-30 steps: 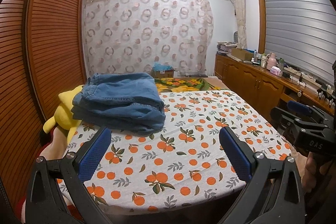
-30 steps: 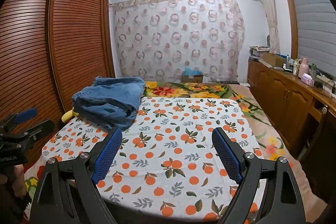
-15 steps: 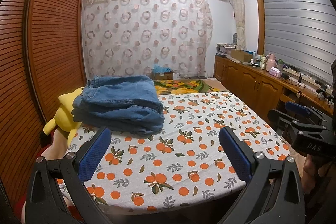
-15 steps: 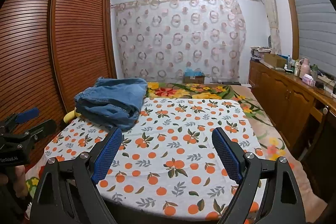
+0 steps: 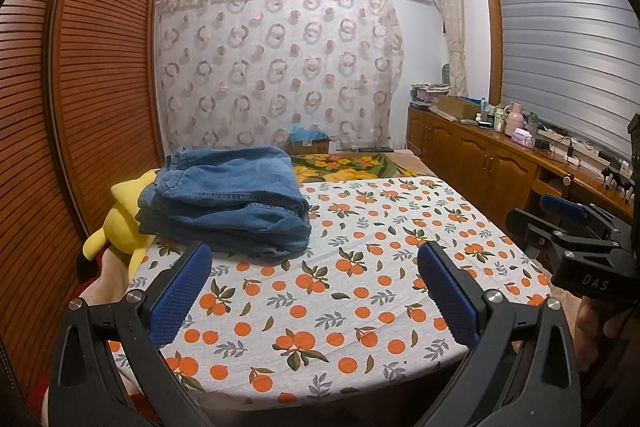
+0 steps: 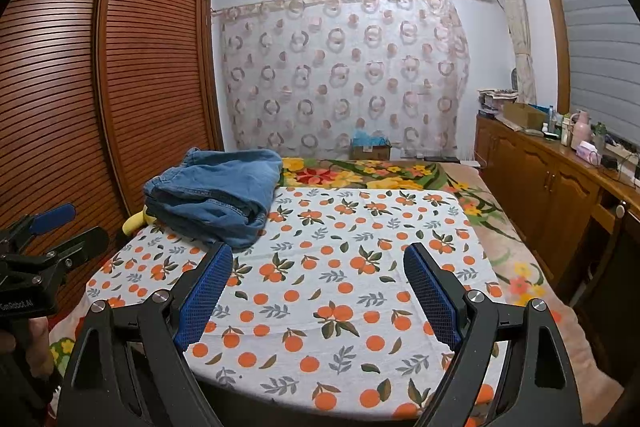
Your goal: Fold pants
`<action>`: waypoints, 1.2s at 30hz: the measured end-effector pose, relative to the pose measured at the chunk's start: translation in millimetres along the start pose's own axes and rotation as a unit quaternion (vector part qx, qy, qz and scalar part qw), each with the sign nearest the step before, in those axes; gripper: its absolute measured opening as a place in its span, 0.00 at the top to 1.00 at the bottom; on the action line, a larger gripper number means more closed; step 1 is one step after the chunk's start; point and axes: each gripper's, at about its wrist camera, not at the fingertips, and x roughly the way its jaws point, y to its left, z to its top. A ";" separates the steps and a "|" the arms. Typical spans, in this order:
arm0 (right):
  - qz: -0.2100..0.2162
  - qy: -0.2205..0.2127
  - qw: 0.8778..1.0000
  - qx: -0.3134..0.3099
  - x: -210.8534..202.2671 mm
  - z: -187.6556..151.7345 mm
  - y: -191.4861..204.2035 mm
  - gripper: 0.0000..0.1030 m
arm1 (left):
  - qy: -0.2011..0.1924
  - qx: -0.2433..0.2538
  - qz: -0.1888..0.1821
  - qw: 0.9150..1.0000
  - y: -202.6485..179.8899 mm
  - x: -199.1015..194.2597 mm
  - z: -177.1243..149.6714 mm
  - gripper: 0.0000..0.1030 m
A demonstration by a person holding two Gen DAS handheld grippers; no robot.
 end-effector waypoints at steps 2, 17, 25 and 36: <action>0.000 0.000 1.000 0.000 -0.1 0.0 -0.2 0.14 | -0.001 0.001 0.002 1.000 -0.3 0.0 0.2 0.00; -0.002 -0.003 1.000 0.000 -0.2 -0.4 2.9 0.14 | -0.005 0.001 -0.001 1.000 -1.0 -5.8 7.7 0.00; -0.002 -0.004 1.000 0.000 0.2 -0.1 4.4 0.14 | -0.006 0.002 -0.001 1.000 -1.4 -7.2 7.4 0.00; -0.002 -0.004 1.000 0.000 0.0 -0.7 3.6 0.14 | -0.007 0.002 -0.001 1.000 -1.5 -7.0 6.3 0.00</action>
